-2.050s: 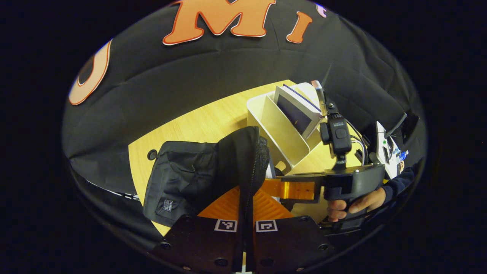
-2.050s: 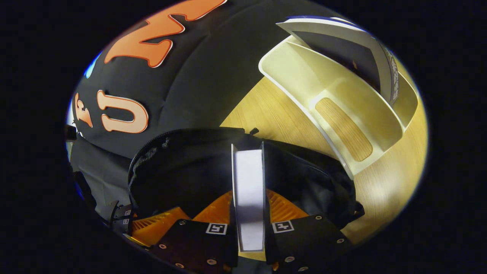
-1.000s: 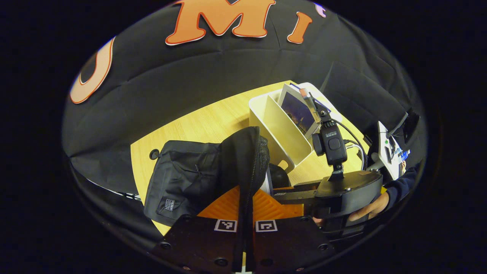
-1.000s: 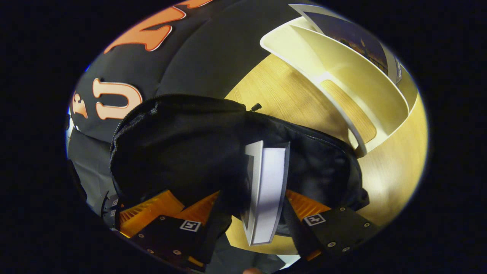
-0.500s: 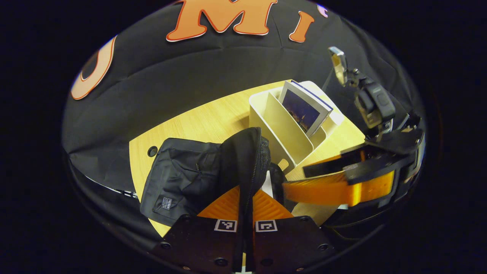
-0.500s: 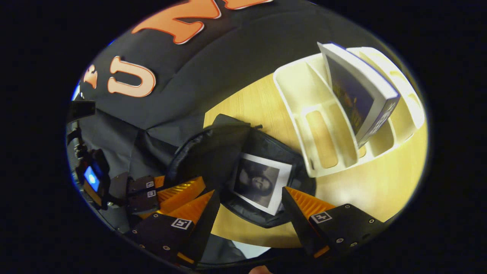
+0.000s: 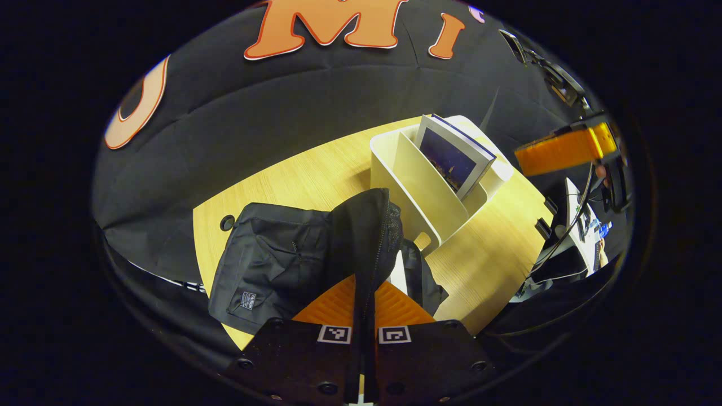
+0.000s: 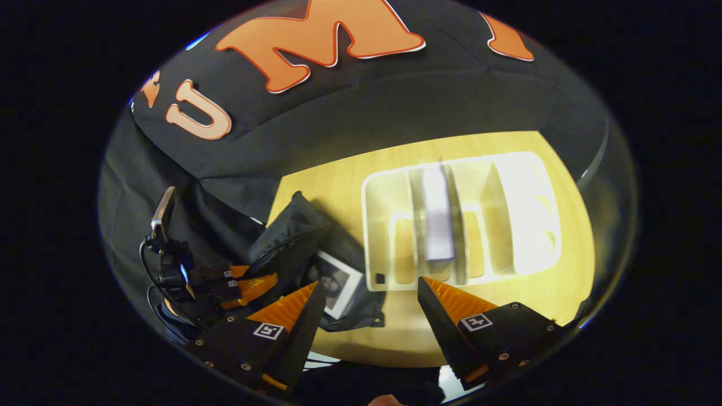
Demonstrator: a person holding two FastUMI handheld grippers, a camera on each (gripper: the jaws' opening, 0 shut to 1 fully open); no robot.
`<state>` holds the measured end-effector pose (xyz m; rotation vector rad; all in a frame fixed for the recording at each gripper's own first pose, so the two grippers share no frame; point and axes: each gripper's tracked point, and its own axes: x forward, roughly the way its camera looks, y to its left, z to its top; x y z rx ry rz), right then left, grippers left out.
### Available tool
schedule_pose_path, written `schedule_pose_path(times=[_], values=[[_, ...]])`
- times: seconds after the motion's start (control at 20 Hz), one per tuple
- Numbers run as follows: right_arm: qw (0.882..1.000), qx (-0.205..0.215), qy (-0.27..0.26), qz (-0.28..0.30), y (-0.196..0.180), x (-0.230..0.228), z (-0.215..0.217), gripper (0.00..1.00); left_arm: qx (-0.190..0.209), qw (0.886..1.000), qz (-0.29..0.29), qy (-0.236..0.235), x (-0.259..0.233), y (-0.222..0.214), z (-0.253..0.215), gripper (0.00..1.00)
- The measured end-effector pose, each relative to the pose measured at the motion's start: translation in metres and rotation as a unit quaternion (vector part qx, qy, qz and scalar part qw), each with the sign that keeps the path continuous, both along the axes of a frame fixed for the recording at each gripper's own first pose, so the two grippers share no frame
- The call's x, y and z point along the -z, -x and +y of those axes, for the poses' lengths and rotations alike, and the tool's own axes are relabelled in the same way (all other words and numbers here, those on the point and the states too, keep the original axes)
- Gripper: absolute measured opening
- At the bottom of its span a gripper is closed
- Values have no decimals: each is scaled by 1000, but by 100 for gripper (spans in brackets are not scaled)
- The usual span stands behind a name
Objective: Open the schoolbag, grab two books from the bookshelf and put them into the schoolbag.
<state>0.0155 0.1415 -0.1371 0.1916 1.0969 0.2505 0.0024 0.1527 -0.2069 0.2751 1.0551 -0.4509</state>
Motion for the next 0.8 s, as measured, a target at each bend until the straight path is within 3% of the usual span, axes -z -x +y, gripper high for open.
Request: schedule_pose_path(times=[0.25, 0.65, 0.8], values=[[999, -17, 32, 29, -37, 13, -20, 98, -32, 999, 9, 3, 7, 0, -1, 4], [992, -41, 51, 109, -84, 85, -19, 98, -90, 996, 27, -6, 19, 6, 3, 4], [989, -33, 60, 130, -96, 106, -26, 87, -107, 994, 33, -8, 22, 7, 0, 4]])
